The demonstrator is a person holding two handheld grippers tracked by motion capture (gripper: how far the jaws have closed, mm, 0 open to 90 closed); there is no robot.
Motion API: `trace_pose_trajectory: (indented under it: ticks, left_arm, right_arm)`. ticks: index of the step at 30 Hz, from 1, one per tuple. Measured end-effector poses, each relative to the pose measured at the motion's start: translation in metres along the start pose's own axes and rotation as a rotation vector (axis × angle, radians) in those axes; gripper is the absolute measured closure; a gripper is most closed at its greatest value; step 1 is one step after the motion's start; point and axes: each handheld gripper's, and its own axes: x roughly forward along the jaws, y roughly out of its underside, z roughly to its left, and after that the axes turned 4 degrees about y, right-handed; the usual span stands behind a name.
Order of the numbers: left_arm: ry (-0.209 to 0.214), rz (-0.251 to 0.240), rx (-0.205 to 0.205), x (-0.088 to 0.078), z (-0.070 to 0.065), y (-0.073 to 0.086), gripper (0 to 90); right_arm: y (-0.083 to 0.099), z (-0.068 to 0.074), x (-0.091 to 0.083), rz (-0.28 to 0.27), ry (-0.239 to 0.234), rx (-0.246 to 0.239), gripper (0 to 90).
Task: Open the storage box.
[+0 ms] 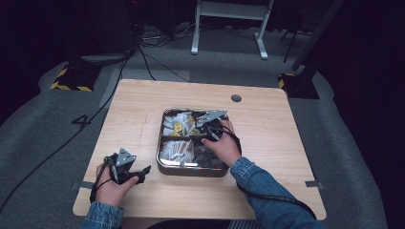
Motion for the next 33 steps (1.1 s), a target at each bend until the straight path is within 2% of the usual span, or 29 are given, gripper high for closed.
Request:
trace_pose_trajectory:
  ticks: [5, 13, 23, 33]
  left_arm:
    - [0.012, -0.009, -0.005, 0.001, 0.001, -0.004, 29.5]
    - [0.017, -0.006, -0.012, 0.003, 0.004, -0.007, 29.1]
    - [0.022, -0.014, -0.018, 0.002, 0.008, -0.010, 29.2]
    - [0.033, -0.033, -0.022, 0.002, 0.012, -0.017, 29.1]
  right_arm:
    - [-0.005, 0.002, 0.000, 0.034, 0.018, 0.010, 58.3]
    - [-0.006, 0.003, 0.000, 0.042, 0.028, 0.005, 58.5]
    - [-0.009, 0.003, -0.003, 0.030, 0.015, -0.013, 58.6]
    - [-0.023, 0.003, -0.021, -0.009, 0.004, -0.019, 58.6]
